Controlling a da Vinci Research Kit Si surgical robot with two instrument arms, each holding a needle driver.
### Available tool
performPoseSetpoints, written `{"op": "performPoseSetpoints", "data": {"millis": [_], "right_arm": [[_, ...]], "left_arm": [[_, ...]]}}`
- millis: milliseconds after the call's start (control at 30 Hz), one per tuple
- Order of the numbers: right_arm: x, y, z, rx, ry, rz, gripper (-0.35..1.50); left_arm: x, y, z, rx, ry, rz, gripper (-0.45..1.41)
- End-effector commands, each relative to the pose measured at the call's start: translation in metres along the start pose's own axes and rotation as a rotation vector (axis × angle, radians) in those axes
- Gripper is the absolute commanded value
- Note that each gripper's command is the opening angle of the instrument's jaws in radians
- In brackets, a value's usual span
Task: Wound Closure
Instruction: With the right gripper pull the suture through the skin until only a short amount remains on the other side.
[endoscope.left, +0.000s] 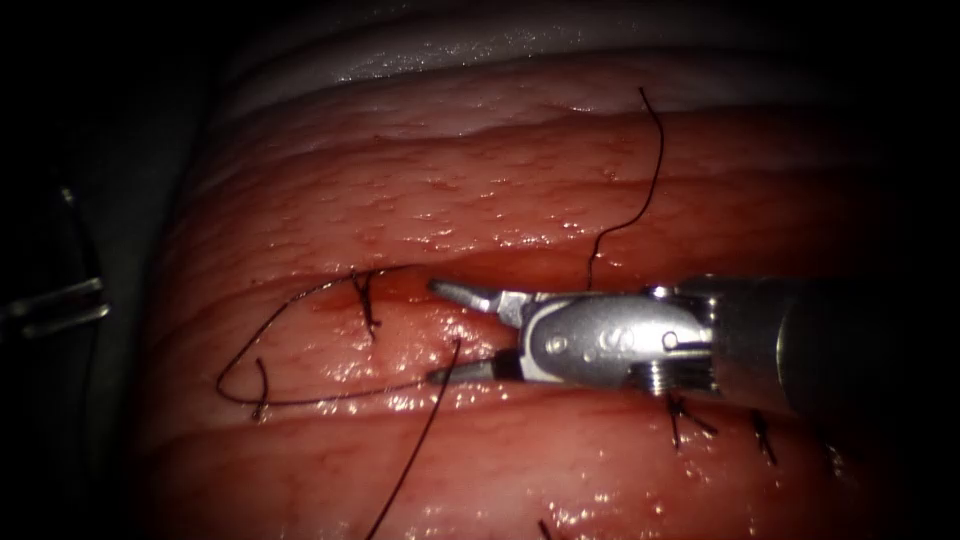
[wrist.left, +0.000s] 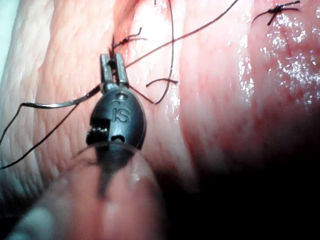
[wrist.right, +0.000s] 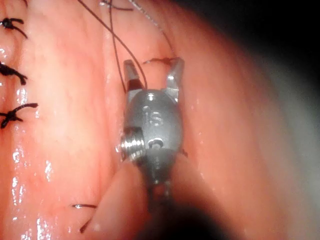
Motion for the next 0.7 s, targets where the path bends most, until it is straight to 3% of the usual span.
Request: {"op": "performPoseSetpoints", "data": {"millis": [33, 67, 100, 267, 433, 700], "right_arm": [[-0.0013, -0.0001, 0.0005, 0.005, -0.003, 0.036, 0.41], [-0.0015, -0.0001, 0.0003, 0.016, -0.015, 0.075, -0.11], [-0.0015, -0.0001, -0.0001, 0.022, -0.056, 0.101, -0.35], [0.0002, -0.002, -0.0015, 0.069, -0.105, 0.089, -0.35], [0.005, -0.0073, -0.0034, 0.11, -0.113, 0.076, -0.35], [0.015, -0.0164, -0.0058, 0.21, -0.07, 0.029, -0.35]], "left_arm": [[-0.0004, 0.0002, 0.0006, 0.0, 0.001, 0.0, -0.45], [-0.0004, 0.0002, 0.0006, 0.0, 0.001, 0.0, -0.45], [-0.0004, 0.0002, 0.0006, 0.0, 0.001, 0.0, -0.45], [-0.0004, 0.0002, 0.0007, 0.0, 0.0, 0.0, -0.45], [-0.0005, 0.0003, 0.0008, 0.001, 0.0, 0.001, -0.45], [-0.0006, 0.0004, 0.001, 0.002, 0.002, 0.001, -0.45]]}}
